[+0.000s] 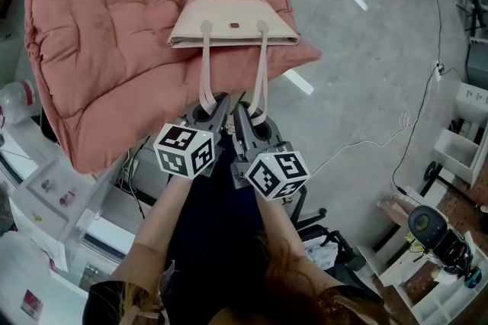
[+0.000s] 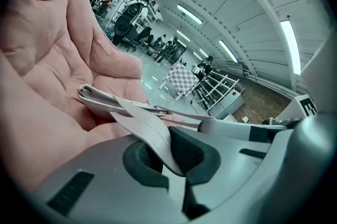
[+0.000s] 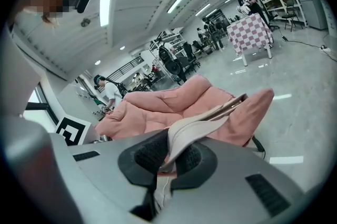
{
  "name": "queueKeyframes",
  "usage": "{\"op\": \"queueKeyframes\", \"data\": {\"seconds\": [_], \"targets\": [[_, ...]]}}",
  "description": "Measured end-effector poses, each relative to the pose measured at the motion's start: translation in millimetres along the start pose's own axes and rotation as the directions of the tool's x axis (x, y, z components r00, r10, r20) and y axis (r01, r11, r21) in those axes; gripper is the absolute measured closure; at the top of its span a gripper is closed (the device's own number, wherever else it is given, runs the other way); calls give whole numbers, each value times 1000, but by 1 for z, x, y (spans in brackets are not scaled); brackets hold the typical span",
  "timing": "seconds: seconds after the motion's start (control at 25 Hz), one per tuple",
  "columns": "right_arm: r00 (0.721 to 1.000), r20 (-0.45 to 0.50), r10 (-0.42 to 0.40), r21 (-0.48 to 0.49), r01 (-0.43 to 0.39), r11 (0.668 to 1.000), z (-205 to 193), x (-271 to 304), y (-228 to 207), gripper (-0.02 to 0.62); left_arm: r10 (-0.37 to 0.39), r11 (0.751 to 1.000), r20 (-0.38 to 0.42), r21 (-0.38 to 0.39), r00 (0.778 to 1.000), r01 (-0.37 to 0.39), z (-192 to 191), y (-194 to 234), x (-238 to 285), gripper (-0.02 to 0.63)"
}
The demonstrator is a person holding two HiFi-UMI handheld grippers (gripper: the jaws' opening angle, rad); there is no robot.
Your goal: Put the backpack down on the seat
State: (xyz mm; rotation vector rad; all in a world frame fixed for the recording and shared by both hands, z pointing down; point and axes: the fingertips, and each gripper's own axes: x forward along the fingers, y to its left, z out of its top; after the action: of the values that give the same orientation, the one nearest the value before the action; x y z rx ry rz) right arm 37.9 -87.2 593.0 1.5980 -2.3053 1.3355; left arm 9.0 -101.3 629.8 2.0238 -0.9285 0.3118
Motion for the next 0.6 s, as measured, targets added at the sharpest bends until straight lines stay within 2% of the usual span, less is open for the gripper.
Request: {"op": "queueKeyframes", "data": {"seconds": [0.32, 0.6], "targets": [[999, -42, 9, 12, -8, 1000, -52, -12, -24, 554, 25, 1000, 2, 10, 1000, -25, -52, 8, 0, 588], [996, -79, -42, 1, 42, 999, -100, -9, -48, 554, 49, 995, -14, 89, 999, -47, -101, 31, 11, 588]]}}
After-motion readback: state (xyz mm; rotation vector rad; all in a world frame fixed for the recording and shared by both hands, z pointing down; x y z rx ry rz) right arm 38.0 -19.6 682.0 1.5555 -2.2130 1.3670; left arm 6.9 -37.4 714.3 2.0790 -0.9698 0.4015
